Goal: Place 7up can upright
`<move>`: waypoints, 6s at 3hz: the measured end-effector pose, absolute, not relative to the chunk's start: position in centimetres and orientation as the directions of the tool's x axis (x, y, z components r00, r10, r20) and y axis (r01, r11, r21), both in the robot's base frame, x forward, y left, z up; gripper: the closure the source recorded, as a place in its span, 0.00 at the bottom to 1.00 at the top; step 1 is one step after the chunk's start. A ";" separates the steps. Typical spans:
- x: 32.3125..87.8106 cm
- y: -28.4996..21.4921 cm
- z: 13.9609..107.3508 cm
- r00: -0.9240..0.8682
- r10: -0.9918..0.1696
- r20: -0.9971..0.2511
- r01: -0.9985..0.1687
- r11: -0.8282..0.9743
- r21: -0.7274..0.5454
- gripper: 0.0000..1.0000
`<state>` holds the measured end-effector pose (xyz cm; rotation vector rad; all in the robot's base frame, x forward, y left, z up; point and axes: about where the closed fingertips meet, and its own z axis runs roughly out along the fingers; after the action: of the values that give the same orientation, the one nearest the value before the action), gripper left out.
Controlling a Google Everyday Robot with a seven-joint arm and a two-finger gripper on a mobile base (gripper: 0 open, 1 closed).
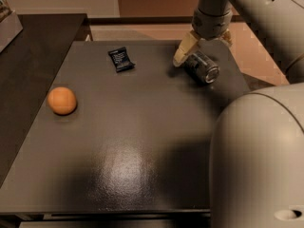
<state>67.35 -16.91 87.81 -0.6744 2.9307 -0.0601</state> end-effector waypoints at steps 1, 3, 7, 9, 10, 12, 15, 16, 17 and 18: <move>67.8 -16.2 86.1 -0.906 -0.412 -0.101 -0.410 0.911 -0.043 0.00; 67.9 -15.7 84.4 -0.916 -0.394 -0.075 -0.393 0.919 -0.029 0.41; 64.9 -11.7 90.4 -0.689 -0.592 -0.418 -0.674 0.736 0.070 1.00; 61.8 -9.7 92.8 -0.452 -0.541 -0.710 -0.819 0.566 0.090 1.00; 60.6 -9.3 93.3 -0.337 -0.471 -0.815 -0.865 0.496 0.071 1.00; 58.4 -9.4 93.1 -0.149 -0.329 -0.932 -0.924 0.383 0.012 1.00; 57.3 -10.4 91.5 -0.003 -0.147 -0.989 -0.949 0.313 -0.044 1.00; 57.3 -10.7 90.7 0.008 -0.104 -0.995 -0.948 0.316 -0.041 0.84; 57.4 -11.1 90.0 0.009 -0.062 -0.998 -0.945 0.326 -0.029 0.61; 57.5 -11.5 89.4 0.012 -0.035 -0.999 -0.942 0.335 -0.023 0.38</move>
Offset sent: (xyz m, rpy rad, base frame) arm -0.0129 0.0049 -0.0393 -0.0111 0.1498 -0.0755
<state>57.48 -11.51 89.43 -0.9844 1.3620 0.9252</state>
